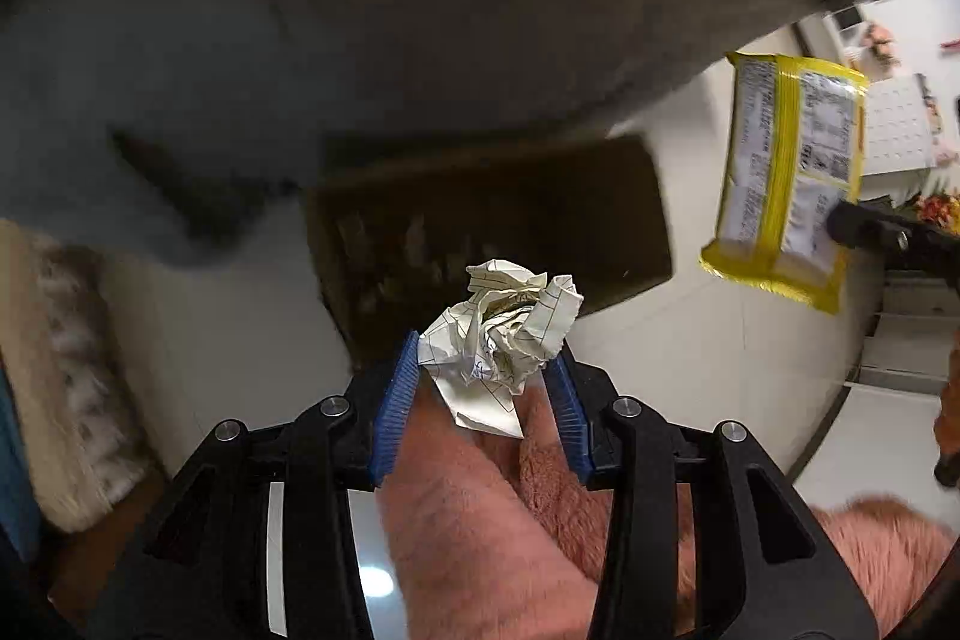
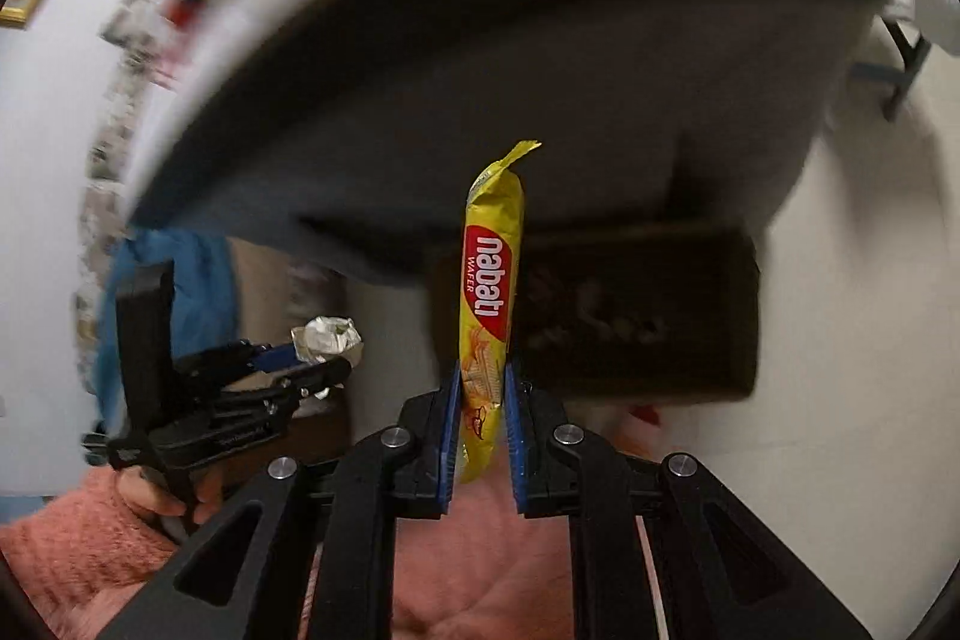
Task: Collect trash
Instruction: 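Lower both tools into the cardboard box and release paper and wafer packet, then grasp the red figurine with the left tool while the right tool grasps the white knit toy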
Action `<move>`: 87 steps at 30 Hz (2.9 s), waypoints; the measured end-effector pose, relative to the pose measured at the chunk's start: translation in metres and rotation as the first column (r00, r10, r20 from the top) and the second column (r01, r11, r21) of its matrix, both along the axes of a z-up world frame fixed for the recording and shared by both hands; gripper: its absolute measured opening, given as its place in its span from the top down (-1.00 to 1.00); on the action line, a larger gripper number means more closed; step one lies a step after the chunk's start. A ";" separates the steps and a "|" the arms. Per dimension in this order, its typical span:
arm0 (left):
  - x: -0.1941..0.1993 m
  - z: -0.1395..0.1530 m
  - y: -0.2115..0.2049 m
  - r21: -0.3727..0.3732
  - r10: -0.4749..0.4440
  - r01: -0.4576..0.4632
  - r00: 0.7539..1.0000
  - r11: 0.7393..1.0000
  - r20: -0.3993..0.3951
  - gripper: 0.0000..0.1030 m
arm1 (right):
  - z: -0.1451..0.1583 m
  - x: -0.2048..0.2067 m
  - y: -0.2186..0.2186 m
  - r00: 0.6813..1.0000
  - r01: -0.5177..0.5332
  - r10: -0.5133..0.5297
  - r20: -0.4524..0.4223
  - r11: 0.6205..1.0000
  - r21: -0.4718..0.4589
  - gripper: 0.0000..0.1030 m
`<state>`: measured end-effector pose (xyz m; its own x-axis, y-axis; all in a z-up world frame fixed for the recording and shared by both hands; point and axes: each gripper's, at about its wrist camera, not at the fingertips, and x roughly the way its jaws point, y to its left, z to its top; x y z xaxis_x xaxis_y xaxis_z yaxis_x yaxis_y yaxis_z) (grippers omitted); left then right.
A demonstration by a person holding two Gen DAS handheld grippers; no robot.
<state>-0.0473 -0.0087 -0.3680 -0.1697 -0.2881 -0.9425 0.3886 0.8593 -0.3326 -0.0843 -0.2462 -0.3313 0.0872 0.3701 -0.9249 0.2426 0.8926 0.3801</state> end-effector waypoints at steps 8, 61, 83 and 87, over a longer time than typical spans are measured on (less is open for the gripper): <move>-0.005 -0.131 -0.019 0.215 0.105 -0.078 0.987 0.973 -0.121 -0.42 | -0.129 0.005 -0.013 0.986 -0.030 0.007 -0.166 0.991 -0.134 0.63; 0.019 0.202 0.109 -0.010 0.285 -0.312 0.852 0.950 0.439 -0.58 | 0.210 0.234 0.024 0.885 0.079 0.086 0.458 0.941 -0.329 0.01; 0.209 0.178 0.036 0.203 -0.042 -0.110 0.780 0.973 0.625 -0.58 | 0.221 0.043 -0.010 0.873 0.169 -0.129 0.470 0.985 -0.044 -0.01; 0.215 0.175 0.037 0.116 -0.025 -0.054 0.812 0.992 0.583 0.02 | 0.211 0.035 -0.016 0.878 0.208 -0.168 0.448 0.977 -0.041 -0.01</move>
